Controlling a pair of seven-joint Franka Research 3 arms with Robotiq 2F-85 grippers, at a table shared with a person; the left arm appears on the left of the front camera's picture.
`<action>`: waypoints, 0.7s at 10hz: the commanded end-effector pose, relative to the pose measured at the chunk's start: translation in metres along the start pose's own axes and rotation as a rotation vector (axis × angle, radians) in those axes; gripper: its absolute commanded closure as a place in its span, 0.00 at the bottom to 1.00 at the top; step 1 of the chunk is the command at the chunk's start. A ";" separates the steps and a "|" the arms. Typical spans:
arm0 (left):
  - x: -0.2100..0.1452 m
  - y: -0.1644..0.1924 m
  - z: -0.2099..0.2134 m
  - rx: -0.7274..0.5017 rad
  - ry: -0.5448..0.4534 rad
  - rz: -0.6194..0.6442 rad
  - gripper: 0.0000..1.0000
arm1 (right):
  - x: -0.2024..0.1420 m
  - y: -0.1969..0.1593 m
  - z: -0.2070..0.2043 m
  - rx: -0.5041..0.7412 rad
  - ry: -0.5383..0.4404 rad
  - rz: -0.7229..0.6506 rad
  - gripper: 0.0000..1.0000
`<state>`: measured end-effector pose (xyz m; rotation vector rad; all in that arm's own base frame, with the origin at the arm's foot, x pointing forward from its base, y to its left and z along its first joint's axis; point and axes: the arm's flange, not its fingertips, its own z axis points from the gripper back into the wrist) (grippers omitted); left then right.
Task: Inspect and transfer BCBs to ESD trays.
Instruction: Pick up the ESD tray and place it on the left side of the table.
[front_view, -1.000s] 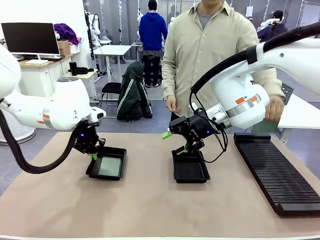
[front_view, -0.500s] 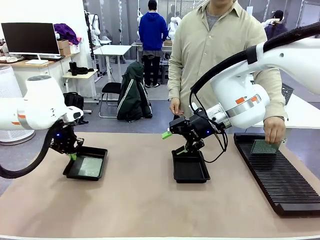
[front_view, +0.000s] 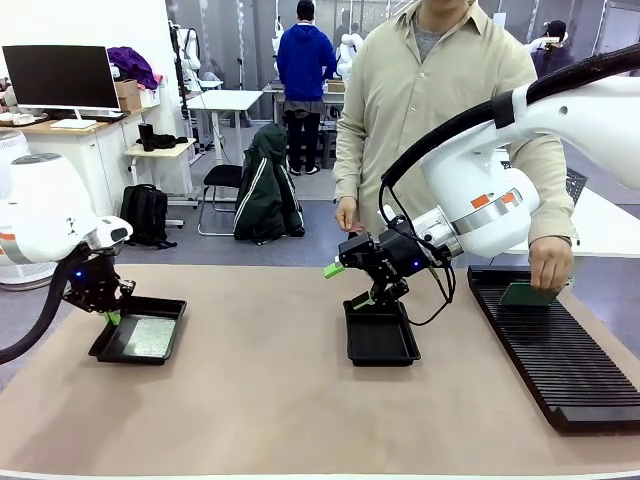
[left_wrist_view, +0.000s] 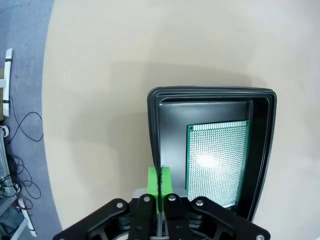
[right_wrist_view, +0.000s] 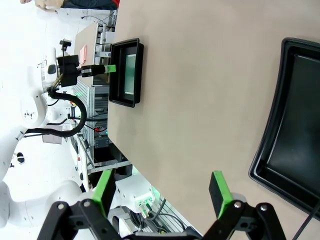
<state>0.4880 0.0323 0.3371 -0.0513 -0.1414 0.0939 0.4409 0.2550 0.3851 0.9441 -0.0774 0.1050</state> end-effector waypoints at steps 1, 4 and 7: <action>-0.008 0.015 0.006 0.013 -0.001 -0.026 1.00 | -0.001 0.000 0.000 0.000 -0.001 0.000 0.00; -0.011 0.020 0.003 0.035 0.007 -0.049 1.00 | -0.001 0.000 0.000 0.000 -0.001 0.000 0.00; -0.005 0.015 0.002 0.026 0.003 -0.026 1.00 | -0.001 0.000 0.000 0.000 -0.001 0.000 0.00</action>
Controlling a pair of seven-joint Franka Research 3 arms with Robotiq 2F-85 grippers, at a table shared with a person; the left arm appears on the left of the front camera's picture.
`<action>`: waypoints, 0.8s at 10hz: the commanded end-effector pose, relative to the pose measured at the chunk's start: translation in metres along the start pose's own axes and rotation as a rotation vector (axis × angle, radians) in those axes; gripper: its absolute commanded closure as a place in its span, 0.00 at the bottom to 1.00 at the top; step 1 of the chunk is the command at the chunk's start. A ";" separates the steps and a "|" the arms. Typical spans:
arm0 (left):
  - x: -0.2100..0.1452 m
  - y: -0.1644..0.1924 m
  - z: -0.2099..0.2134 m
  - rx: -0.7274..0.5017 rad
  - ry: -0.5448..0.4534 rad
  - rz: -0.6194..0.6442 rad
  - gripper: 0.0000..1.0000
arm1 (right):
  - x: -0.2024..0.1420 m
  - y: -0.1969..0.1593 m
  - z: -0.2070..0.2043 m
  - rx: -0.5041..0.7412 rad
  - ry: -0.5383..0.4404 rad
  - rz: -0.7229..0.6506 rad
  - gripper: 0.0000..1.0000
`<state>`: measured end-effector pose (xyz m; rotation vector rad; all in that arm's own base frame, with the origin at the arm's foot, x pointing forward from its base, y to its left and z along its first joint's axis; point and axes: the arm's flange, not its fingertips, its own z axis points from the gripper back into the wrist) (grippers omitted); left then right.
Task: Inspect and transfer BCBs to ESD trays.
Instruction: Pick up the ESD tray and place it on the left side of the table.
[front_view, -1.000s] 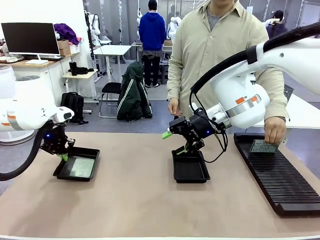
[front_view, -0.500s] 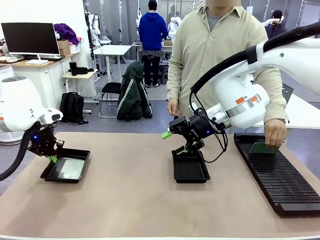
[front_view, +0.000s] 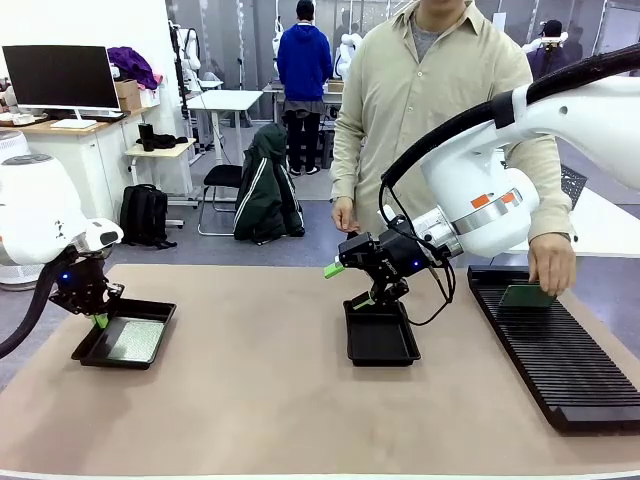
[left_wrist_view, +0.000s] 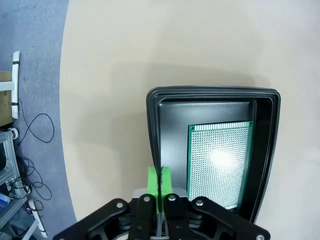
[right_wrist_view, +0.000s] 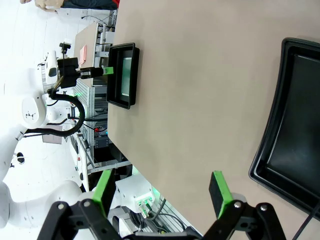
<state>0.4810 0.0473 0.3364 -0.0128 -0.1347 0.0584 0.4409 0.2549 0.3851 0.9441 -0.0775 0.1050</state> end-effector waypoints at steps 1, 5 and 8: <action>0.001 0.000 0.001 -0.011 -0.003 0.012 1.00 | -0.001 0.000 0.000 0.000 -0.001 0.000 0.00; -0.001 -0.002 -0.001 0.013 -0.005 -0.005 0.13 | -0.001 0.000 0.000 0.000 -0.001 0.000 0.00; 0.000 -0.003 0.001 0.010 0.004 -0.001 0.00 | -0.001 0.000 0.000 0.000 -0.001 0.000 0.00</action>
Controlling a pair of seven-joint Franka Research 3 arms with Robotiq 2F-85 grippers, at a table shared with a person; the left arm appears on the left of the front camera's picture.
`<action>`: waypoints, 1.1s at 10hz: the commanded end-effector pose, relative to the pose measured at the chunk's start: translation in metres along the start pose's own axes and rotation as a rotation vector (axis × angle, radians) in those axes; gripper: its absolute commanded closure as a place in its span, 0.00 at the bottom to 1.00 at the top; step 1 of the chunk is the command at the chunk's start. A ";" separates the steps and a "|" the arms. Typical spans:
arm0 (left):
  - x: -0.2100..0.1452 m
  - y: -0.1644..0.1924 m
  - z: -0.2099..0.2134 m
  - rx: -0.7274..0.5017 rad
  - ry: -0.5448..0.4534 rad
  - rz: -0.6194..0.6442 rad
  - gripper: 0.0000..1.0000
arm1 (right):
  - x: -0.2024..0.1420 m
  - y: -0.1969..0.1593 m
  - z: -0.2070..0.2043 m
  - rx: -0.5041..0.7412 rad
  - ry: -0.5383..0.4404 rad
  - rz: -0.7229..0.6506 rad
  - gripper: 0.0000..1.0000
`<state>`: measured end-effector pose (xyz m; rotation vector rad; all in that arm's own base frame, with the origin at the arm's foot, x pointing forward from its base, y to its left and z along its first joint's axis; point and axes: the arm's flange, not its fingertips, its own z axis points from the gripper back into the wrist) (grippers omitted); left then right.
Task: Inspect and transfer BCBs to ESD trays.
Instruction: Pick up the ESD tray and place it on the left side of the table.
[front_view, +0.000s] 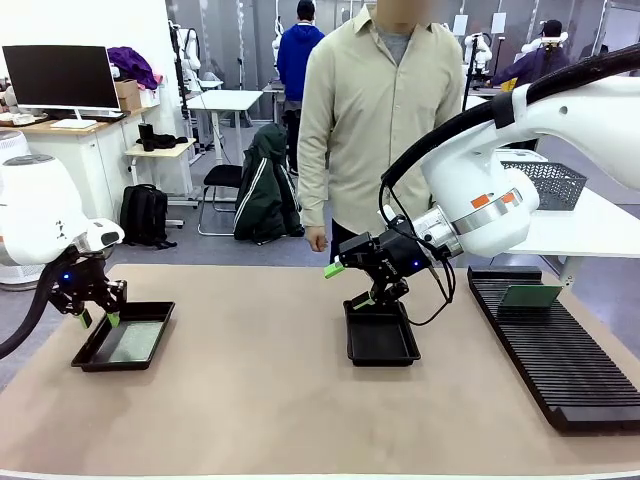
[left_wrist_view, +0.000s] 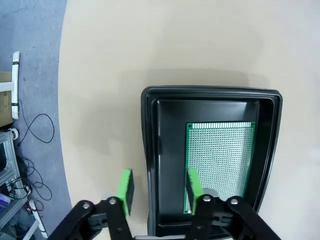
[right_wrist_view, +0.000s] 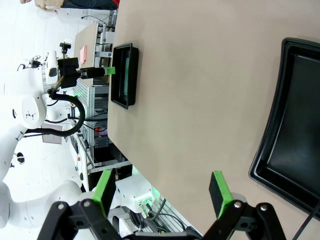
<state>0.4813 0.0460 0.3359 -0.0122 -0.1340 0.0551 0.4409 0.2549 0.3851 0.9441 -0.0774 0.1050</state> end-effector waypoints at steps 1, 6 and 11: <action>0.000 -0.002 0.002 0.010 0.006 0.005 0.00 | -0.001 0.000 0.000 0.000 -0.001 0.000 0.00; -0.007 -0.011 0.028 -0.013 0.045 -0.004 0.03 | -0.001 0.000 0.000 0.000 -0.001 0.000 0.00; -0.006 -0.014 0.076 0.024 0.053 -0.010 0.03 | -0.001 0.000 0.000 0.000 -0.001 0.000 0.00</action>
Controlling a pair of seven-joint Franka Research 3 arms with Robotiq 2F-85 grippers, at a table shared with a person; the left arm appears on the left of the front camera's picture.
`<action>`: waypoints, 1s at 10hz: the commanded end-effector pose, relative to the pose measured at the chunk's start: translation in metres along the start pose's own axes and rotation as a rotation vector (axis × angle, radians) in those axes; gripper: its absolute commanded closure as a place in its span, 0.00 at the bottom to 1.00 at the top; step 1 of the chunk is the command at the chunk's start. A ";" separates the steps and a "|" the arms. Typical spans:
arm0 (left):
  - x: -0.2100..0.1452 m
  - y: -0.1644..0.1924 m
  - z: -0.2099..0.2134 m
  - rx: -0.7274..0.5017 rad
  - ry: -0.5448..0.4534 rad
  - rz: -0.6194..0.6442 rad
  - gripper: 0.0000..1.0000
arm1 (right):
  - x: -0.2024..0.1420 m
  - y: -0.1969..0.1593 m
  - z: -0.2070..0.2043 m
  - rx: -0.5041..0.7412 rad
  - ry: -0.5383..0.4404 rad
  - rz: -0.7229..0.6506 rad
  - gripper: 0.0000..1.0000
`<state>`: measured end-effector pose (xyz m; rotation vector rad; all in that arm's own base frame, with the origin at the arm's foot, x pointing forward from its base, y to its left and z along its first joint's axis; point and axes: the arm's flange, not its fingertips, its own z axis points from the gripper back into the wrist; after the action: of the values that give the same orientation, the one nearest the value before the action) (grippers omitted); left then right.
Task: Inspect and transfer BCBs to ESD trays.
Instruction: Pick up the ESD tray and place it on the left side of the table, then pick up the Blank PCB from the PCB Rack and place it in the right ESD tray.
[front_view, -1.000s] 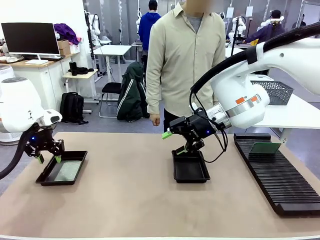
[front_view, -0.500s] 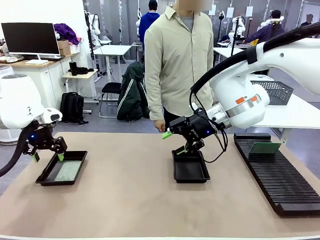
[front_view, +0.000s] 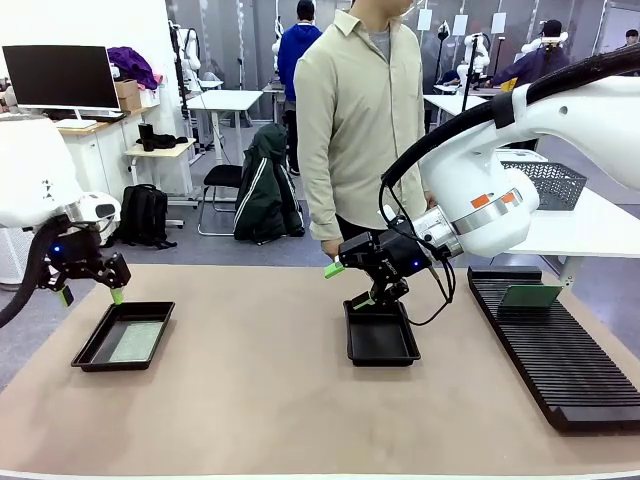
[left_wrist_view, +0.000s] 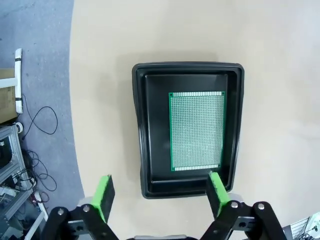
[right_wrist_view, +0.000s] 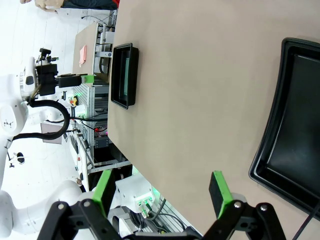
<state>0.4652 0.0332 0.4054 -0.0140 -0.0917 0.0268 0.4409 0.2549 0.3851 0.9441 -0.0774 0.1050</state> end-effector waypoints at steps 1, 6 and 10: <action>0.003 -0.001 0.012 0.031 0.012 0.018 0.03 | -0.001 0.000 0.000 0.000 -0.001 0.000 0.00; 0.001 0.000 0.008 0.007 -0.002 0.002 0.03 | -0.001 0.000 0.000 0.000 -0.001 0.000 0.00; 0.001 0.000 0.008 0.007 -0.002 0.002 0.03 | -0.001 0.000 0.000 0.000 -0.001 0.000 0.00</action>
<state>0.4666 0.0333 0.4155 -0.0006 -0.0848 0.0307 0.4409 0.2549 0.3851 0.9441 -0.0775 0.1050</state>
